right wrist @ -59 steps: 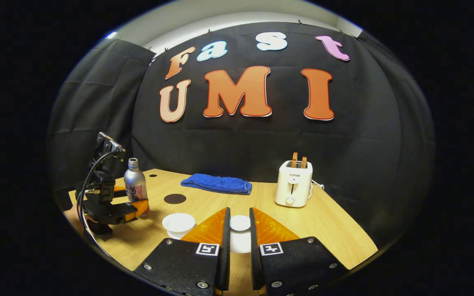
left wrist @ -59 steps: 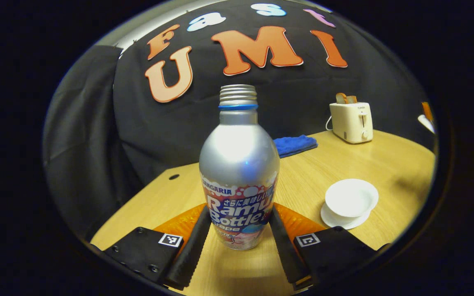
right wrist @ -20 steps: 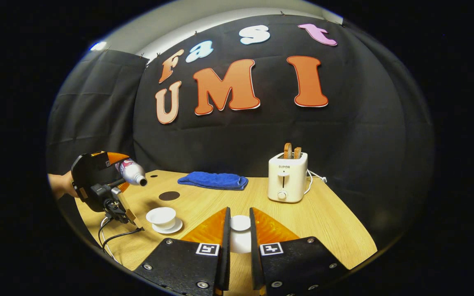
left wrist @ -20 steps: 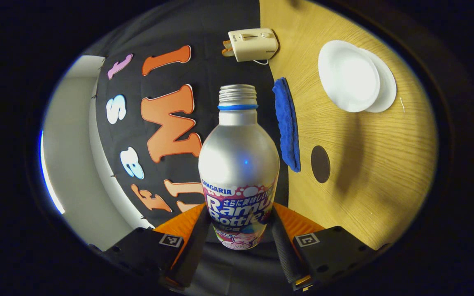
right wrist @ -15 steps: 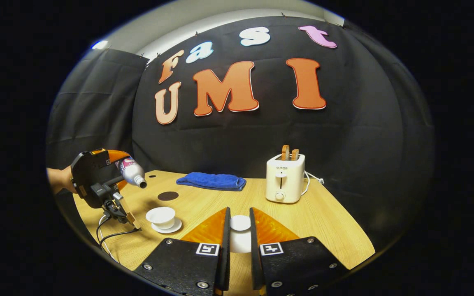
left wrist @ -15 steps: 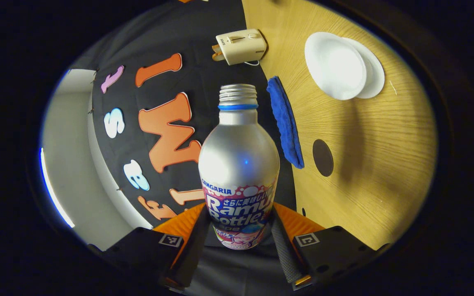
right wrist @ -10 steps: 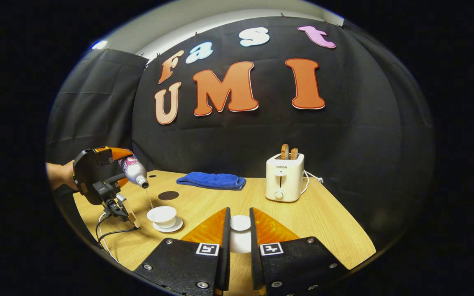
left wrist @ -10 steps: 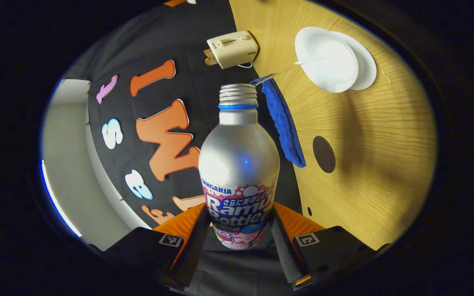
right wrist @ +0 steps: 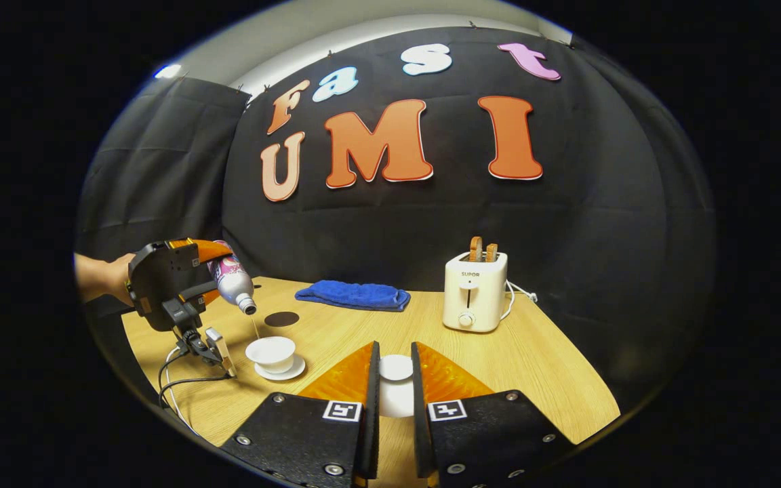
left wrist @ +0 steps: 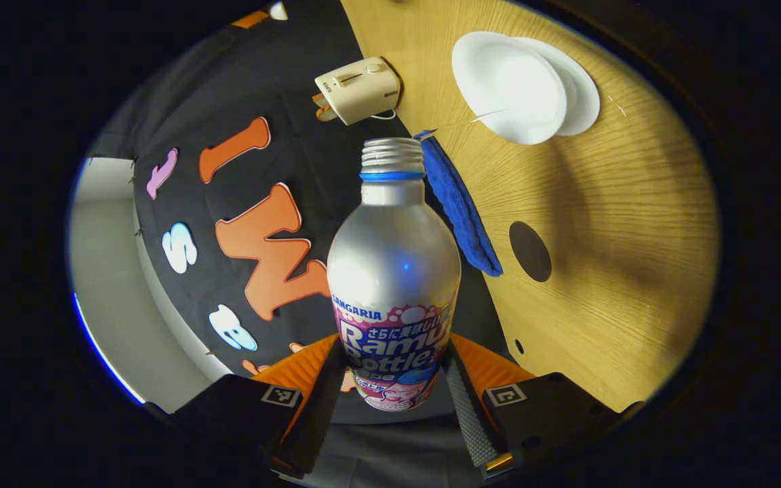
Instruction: Open the teacup lid with one hand, grasp the water bottle and pour water into the teacup with the other hand; after pouring, place the water bottle on the coaster and then close the teacup lid.
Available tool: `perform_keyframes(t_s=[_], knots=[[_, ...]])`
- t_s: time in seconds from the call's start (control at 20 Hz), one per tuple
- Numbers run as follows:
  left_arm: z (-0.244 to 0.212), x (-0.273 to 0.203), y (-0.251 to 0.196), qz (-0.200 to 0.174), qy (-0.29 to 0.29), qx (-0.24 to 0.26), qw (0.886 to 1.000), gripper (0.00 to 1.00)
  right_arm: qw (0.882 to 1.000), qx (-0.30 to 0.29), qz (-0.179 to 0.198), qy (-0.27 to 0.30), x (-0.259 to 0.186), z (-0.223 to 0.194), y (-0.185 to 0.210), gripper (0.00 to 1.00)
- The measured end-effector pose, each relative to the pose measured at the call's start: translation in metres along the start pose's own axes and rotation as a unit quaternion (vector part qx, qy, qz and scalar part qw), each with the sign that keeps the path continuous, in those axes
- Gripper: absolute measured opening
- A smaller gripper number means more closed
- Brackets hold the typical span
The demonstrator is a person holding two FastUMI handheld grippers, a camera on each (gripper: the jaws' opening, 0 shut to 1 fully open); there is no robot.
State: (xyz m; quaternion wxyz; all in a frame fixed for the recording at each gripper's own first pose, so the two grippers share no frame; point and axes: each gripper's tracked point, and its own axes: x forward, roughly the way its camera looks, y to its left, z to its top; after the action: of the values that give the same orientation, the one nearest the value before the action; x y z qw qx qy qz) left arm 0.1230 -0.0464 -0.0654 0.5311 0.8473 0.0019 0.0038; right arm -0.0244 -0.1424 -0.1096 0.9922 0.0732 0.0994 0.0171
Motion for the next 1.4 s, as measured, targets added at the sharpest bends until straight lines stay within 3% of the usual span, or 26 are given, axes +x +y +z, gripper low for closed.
perform_keyframes(t_s=[0.25, 0.3, 0.35, 0.4, 0.55, 0.6, 1.4], knots=[[0.008, 0.000, 0.002, 0.003, -0.010, 0.021, 1.000, 0.87, 1.000, -0.005, 0.005, 0.006, -0.001, -0.003, 0.005, 0.22], [0.008, 0.002, 0.002, 0.005, -0.012, 0.026, 1.000, 0.82, 1.000, -0.006, 0.005, 0.005, -0.001, -0.002, 0.006, 0.22], [0.012, 0.001, 0.005, 0.012, -0.019, 0.035, 0.999, 0.87, 1.000, -0.006, 0.006, 0.005, -0.002, -0.002, 0.007, 0.22], [0.013, 0.003, 0.006, 0.014, -0.023, 0.042, 0.999, 0.82, 1.000, -0.007, 0.007, 0.004, -0.003, -0.001, 0.008, 0.22], [0.014, 0.006, 0.008, 0.018, -0.028, 0.052, 0.998, 0.82, 1.000, -0.010, 0.007, 0.006, -0.001, 0.000, 0.009, 0.22], [0.016, 0.004, 0.009, 0.022, -0.031, 0.059, 0.998, 0.86, 1.000, -0.013, 0.008, 0.008, -0.001, 0.001, 0.010, 0.22], [0.022, 0.005, 0.029, 0.072, -0.056, 0.117, 0.989, 0.82, 1.000, -0.021, 0.007, 0.013, -0.001, 0.009, 0.030, 0.22]])
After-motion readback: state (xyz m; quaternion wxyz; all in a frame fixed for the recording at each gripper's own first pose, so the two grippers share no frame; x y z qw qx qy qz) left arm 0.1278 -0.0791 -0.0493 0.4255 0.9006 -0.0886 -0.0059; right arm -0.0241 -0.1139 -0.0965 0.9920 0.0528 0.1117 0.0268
